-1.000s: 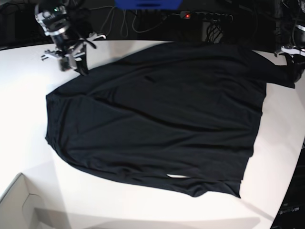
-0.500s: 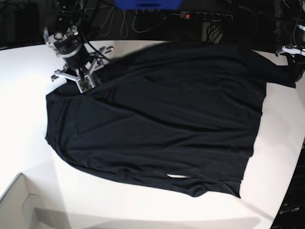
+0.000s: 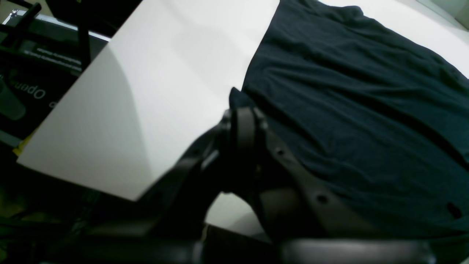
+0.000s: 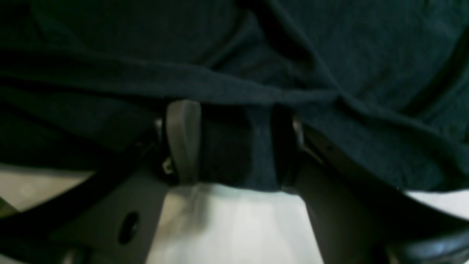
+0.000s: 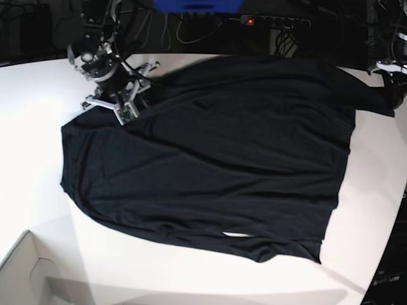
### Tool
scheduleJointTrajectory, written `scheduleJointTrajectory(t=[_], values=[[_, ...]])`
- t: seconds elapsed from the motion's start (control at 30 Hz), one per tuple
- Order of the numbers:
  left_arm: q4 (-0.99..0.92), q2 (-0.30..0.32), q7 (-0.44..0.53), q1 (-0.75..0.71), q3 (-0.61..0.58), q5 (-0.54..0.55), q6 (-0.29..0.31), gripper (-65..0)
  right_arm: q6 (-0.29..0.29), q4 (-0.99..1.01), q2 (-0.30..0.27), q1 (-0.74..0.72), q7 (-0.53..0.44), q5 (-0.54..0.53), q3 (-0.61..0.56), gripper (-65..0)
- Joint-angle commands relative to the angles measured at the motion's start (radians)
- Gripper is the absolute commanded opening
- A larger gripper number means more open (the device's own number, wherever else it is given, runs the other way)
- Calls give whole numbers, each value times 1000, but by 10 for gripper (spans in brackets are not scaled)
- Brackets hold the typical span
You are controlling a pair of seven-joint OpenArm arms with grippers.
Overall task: Layout the t-shirt on the table in an organized manner, then fold the t-shirt properly
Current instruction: 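Move the right gripper along the shirt's side edge and grasp it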
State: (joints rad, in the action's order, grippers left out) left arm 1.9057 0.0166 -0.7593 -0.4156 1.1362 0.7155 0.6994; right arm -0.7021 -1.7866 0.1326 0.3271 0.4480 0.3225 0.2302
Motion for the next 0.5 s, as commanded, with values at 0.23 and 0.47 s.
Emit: scheduleJointTrajectory(t=[0.23, 0.47], values=[[15, 10, 27, -2, 6, 20, -1, -647, 4, -11, 2, -6, -21, -12, -55, -336], [15, 7, 27, -1, 5, 20, -1, -647, 4, -6, 2, -26, -16, -12, -74, -336]])
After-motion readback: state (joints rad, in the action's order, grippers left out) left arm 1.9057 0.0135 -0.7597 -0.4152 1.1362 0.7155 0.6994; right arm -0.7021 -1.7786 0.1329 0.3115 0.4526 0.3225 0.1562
